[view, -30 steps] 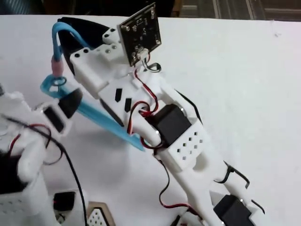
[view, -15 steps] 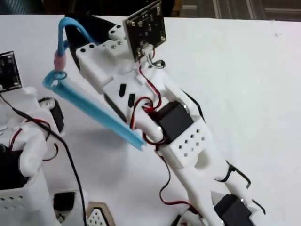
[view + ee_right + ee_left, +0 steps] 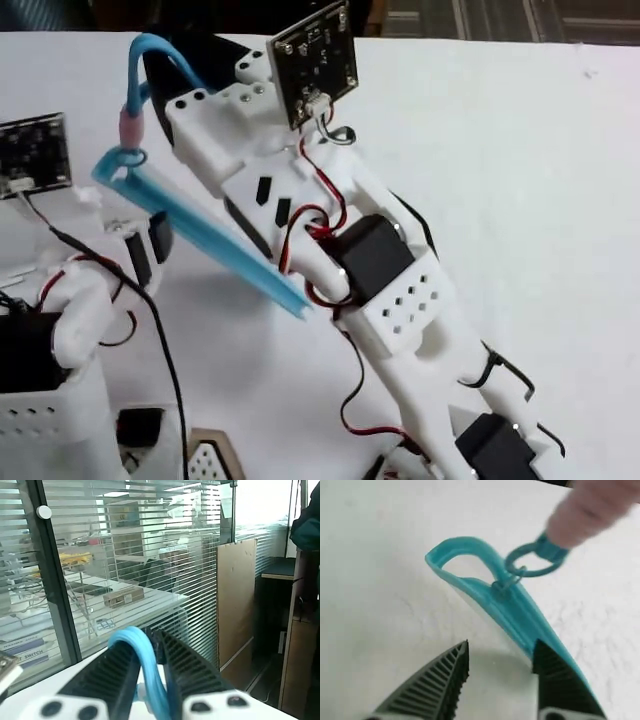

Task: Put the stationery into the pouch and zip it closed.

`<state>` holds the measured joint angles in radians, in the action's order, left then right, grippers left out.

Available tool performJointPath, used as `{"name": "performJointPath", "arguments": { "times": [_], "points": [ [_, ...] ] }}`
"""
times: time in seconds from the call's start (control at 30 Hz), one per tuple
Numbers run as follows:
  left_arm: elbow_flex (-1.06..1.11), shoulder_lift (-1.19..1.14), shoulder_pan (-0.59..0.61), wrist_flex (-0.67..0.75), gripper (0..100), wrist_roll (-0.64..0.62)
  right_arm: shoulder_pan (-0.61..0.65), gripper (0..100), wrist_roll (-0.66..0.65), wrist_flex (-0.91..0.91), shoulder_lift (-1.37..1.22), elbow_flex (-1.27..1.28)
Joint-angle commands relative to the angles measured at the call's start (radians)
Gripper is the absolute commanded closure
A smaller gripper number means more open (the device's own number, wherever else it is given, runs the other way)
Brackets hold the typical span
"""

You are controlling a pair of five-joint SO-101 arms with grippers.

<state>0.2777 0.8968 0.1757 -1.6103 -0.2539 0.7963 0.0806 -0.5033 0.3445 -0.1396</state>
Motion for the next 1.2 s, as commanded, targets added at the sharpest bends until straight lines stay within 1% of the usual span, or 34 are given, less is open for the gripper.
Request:
{"name": "performJointPath", "arguments": {
  "times": [0.0,0.1,0.23,0.4,0.43,0.5,0.57,0.6,0.67,0.8,0.9,1.03,1.17],
  "points": [
    [0.006,-0.004,0.016,0.029,65,-0.152,-0.007,98.2,-0.009,0.001,0.016,-0.043],
    [0.044,-0.004,0.016,0.097,65,-0.192,-0.005,98.2,-0.009,0.001,0.016,-0.044],
    [0.080,-0.005,0.004,0.169,68,-0.196,-0.005,98.2,-0.008,0.001,0.018,-0.046],
    [0.112,-0.007,-0.022,0.259,78,-0.190,-0.005,98.2,-0.008,0.001,0.018,-0.046],
    [0.123,-0.007,-0.022,0.284,80,-0.169,-0.007,98.2,-0.008,0.001,0.018,-0.046],
    [0.149,-0.007,-0.022,0.331,87,-0.086,-0.010,98.2,-0.008,0.001,0.018,-0.046],
    [0.212,-0.007,-0.022,0.397,96,-0.023,-0.010,98.2,-0.008,0.001,0.021,-0.046],
    [0.247,-0.007,-0.022,0.427,98,-0.005,-0.010,98.2,-0.006,0.001,0.031,-0.046],
    [0.295,-0.002,-0.019,0.445,97,0.000,-0.008,98.2,-0.006,0.001,0.064,-0.046],
    [0.282,0.004,-0.015,0.434,98,0.006,-0.027,98.2,-0.009,-0.002,0.104,-0.040],
    [0.175,0.004,-0.024,0.345,98,0.008,-0.082,98.2,-0.008,-0.001,0.088,-0.031],
    [0.011,0.004,-0.096,0.198,98,0.071,-0.163,98.2,-0.002,0.008,0.050,-0.035],
    [-0.086,0.004,-0.196,0.086,98,0.133,-0.237,98.2,-0.008,0.076,-0.005,-0.035]
  ]
}}
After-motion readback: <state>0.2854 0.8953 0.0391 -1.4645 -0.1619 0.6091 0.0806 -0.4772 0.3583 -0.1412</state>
